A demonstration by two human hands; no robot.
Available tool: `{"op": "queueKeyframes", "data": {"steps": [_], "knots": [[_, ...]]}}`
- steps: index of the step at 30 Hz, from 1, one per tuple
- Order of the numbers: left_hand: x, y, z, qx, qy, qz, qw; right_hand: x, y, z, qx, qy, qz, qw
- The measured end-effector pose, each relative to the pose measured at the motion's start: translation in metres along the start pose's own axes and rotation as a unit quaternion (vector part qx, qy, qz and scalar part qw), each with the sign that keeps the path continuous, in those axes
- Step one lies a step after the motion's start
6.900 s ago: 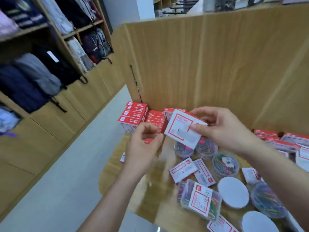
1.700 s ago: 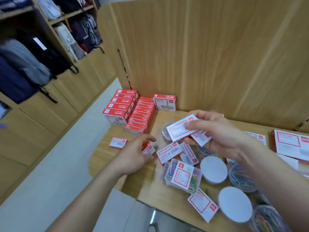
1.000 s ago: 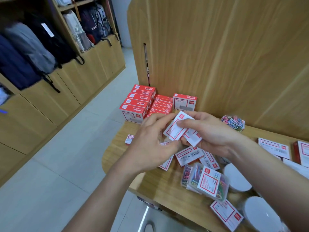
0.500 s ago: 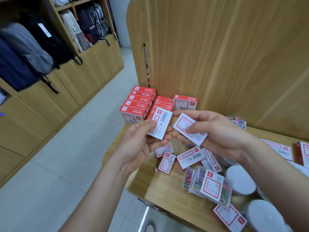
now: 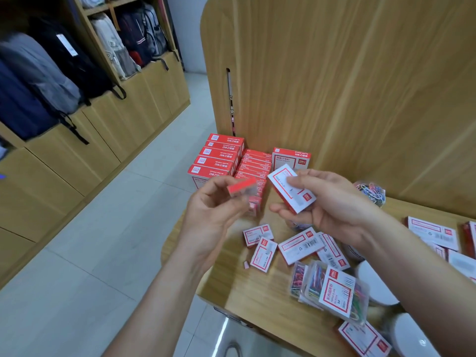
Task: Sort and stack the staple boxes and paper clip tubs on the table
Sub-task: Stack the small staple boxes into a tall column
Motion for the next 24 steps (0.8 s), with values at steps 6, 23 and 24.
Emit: {"op": "queueKeyframes", "data": {"steps": [6,23,24], "knots": [[0.006,-0.002,0.002,-0.008,-0.182,0.182,0.966,-0.008,-0.004,0.005,0.038,-0.026,0.006,0.999],[-0.005,0.019,0.009,0.067,-0.053,0.293,0.952,-0.015,-0.020,0.015,0.034,0.137,-0.314,0.939],[-0.003,0.024,0.012,0.054,-0.062,0.313,0.946,-0.016,-0.018,0.019,0.025,0.158,-0.386,0.908]]}}
Point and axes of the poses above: each hand's wrist, its own z-axis towards the middle knuckle, its own y-axis out of the back of the hand, x = y × z, the point moved 1 cm from there along z, towards the middle knuckle, and after that the axes turned 5 degrees about y, right-handed, at the moved point
